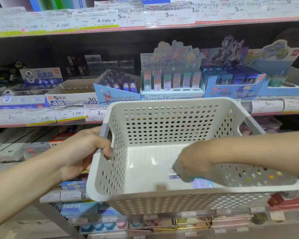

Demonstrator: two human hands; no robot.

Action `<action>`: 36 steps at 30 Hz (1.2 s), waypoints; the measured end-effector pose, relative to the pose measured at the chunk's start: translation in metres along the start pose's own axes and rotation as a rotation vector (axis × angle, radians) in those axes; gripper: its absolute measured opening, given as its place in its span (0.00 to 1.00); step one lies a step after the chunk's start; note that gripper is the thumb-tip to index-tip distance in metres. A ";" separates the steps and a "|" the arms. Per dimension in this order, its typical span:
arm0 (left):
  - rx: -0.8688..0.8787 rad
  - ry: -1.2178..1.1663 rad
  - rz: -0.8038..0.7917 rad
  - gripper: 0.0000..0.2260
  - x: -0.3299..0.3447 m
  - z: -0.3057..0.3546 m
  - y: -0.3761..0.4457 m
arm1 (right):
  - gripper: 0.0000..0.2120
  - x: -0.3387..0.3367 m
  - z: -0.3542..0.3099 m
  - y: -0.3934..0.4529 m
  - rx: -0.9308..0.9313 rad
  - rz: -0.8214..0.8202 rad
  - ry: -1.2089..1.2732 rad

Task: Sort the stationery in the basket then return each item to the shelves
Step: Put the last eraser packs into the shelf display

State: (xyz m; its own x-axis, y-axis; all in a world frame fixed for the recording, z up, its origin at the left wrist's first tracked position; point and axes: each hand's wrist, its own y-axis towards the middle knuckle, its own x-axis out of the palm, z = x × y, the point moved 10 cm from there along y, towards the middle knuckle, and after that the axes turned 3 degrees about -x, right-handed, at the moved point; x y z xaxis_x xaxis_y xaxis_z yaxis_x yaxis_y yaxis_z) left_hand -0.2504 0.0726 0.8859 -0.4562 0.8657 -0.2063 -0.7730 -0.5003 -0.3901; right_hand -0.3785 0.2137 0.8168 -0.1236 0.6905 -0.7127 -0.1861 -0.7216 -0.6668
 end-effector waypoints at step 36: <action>0.004 -0.026 0.000 0.37 -0.004 -0.001 -0.002 | 0.11 -0.178 0.156 -0.120 0.150 1.354 0.517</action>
State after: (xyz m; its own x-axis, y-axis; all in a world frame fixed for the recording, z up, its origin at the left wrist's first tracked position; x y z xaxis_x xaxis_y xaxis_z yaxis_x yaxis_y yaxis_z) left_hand -0.2462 0.0702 0.8867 -0.4673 0.8649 -0.1831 -0.7747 -0.5004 -0.3865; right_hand -0.4866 0.1853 1.0573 0.0685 -0.6185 -0.7828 -0.3162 -0.7576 0.5710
